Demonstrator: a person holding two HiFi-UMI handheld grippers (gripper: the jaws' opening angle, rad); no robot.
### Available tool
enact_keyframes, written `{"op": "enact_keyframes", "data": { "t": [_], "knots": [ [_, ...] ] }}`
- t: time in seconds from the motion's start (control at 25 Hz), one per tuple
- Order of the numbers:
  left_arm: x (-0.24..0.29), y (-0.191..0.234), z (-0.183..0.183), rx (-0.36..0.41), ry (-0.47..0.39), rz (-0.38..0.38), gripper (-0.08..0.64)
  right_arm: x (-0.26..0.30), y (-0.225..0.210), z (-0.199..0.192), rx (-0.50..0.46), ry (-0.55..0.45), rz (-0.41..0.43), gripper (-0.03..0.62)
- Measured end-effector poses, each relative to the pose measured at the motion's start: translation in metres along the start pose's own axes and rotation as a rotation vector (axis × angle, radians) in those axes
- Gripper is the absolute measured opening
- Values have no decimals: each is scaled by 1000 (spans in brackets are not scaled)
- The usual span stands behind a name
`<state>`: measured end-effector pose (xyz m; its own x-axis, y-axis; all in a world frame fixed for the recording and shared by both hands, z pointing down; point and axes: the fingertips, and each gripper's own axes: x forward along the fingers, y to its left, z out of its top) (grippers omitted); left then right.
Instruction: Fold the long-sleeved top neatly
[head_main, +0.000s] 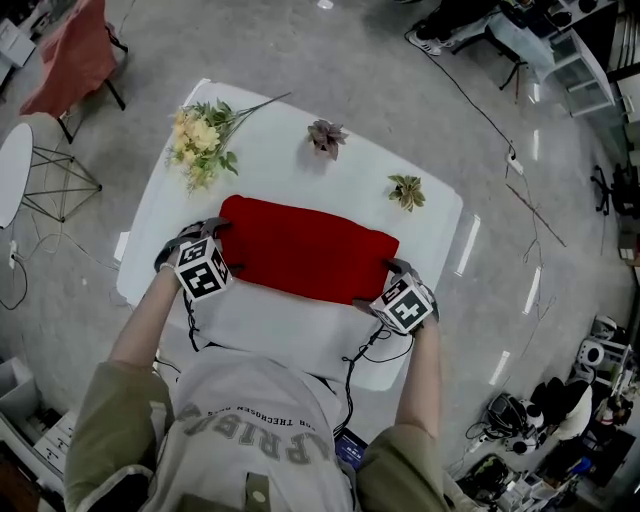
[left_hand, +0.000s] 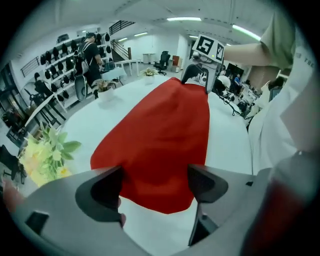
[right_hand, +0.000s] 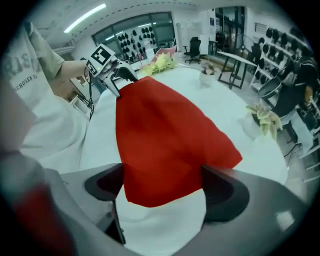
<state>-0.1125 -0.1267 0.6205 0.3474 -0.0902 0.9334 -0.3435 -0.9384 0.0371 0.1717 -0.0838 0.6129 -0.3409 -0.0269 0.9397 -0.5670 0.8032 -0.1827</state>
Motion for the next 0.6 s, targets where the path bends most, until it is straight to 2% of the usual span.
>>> {"op": "enact_keyframes", "data": {
  "t": [0.08,0.24,0.4,0.48,0.6],
  "knots": [
    [5,1,-2,-26,2,-45,397,9,-1,-6,-8,30,28,483],
    [14,6,-8,-106,-14,-115,407,21,-7,-7,-25,46,30,483],
    [11,7,-8,-129,-40,-112,407,16,-6,-5,1,41,22,483],
    [-1,10,-5,-139,-71,-76,407,1,-4,4,36,-30,-3,483],
    [-42,18,8,-154,-184,41,407,-41,-1,37,76,-267,-88,483]
  ]
}}
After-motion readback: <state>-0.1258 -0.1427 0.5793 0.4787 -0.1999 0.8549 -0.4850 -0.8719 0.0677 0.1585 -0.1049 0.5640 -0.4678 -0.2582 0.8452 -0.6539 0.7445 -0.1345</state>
